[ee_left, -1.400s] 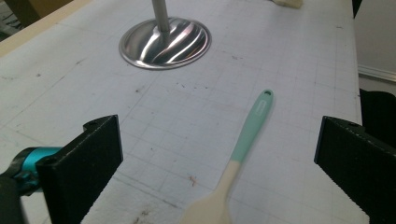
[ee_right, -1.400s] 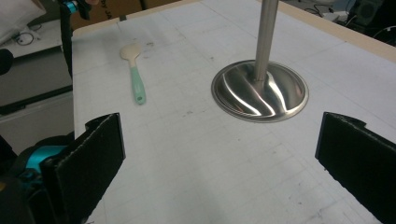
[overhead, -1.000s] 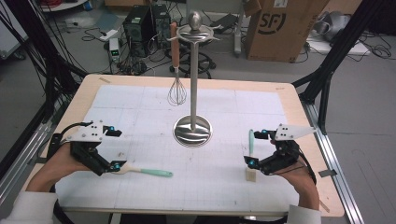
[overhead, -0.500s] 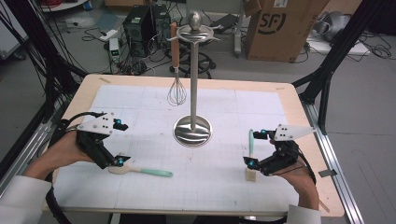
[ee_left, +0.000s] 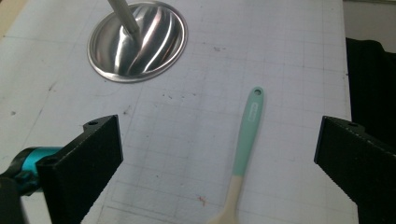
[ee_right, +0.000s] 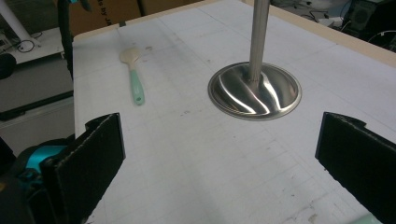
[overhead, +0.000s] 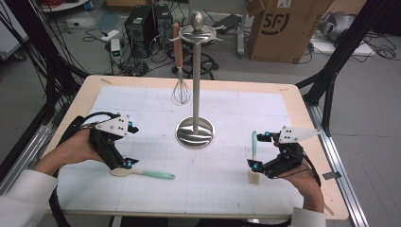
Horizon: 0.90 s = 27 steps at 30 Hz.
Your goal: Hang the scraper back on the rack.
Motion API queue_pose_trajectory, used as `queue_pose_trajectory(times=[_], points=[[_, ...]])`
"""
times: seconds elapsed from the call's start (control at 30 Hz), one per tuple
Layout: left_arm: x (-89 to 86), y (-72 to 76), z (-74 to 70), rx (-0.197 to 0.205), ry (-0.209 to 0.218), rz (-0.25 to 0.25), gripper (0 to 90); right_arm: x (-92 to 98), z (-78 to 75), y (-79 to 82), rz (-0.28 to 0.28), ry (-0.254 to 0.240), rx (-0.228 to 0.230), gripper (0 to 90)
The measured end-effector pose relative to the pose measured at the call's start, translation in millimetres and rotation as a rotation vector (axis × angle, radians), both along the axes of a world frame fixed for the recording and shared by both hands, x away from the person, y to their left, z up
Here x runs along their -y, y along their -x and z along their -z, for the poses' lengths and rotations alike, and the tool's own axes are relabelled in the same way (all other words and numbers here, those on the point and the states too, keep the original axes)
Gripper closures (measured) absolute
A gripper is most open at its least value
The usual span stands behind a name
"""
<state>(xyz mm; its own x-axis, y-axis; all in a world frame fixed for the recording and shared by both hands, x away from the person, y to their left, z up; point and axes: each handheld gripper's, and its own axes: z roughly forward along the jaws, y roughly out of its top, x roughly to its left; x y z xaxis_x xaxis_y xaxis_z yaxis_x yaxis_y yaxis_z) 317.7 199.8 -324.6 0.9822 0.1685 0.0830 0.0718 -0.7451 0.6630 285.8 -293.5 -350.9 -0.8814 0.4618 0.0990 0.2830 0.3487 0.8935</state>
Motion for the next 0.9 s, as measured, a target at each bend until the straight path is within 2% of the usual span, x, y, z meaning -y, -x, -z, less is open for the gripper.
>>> queue_pose_trajectory(times=[0.27,0.57,0.6,0.9], points=[[16.0,-1.4,13.6,-0.007,-0.083,0.037,1.7,-1.8,-0.2,0.2,0.001,0.015,0.002,0.2],[25.1,-1.9,26.2,-0.019,-0.169,0.064,1.7,-7.1,3.0,-3.1,-0.003,0.042,-0.01,0.2],[26.6,-2.3,27.4,-0.022,-0.193,0.072,1.7,-7.3,2.9,-3.4,-0.006,0.042,-0.006,0.2],[32.4,-5.1,41.2,-0.054,-0.256,0.086,2.6,-7.1,2.5,-2.7,-0.006,0.038,-0.004,0.2]])
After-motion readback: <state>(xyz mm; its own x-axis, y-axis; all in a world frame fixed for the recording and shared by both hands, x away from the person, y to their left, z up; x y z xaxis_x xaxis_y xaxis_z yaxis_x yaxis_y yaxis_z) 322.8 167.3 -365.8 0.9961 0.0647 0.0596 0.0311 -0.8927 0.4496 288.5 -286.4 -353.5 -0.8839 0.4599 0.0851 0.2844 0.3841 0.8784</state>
